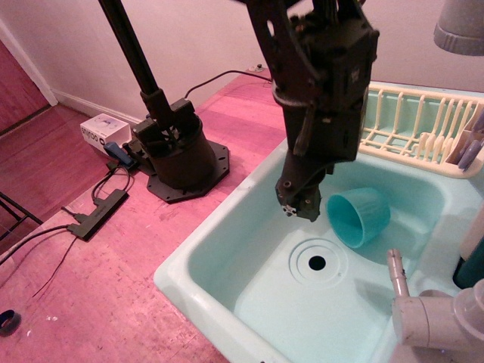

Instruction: Flip cup upright

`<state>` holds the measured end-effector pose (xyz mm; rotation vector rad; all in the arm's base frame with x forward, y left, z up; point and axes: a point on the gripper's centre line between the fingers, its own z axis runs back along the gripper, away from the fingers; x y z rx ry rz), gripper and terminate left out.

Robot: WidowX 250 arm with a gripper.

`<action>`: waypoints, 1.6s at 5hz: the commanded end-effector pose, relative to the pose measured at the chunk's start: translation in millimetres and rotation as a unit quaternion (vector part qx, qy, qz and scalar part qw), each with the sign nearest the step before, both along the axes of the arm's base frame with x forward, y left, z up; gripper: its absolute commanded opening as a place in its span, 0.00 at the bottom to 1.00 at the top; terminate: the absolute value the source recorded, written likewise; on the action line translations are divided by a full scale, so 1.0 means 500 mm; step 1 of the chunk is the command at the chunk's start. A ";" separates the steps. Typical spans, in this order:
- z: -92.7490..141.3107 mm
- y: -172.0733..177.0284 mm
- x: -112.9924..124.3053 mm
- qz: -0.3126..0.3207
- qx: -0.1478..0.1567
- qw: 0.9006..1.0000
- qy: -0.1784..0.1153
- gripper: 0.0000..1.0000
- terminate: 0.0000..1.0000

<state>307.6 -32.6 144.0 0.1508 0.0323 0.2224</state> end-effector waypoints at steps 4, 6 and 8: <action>-0.030 0.017 -0.007 -0.209 0.081 0.972 -0.073 1.00 0.00; -0.071 0.116 -0.004 -0.160 0.116 0.973 -0.117 1.00 0.00; -0.062 0.145 0.067 -0.114 0.131 0.970 -0.172 1.00 0.00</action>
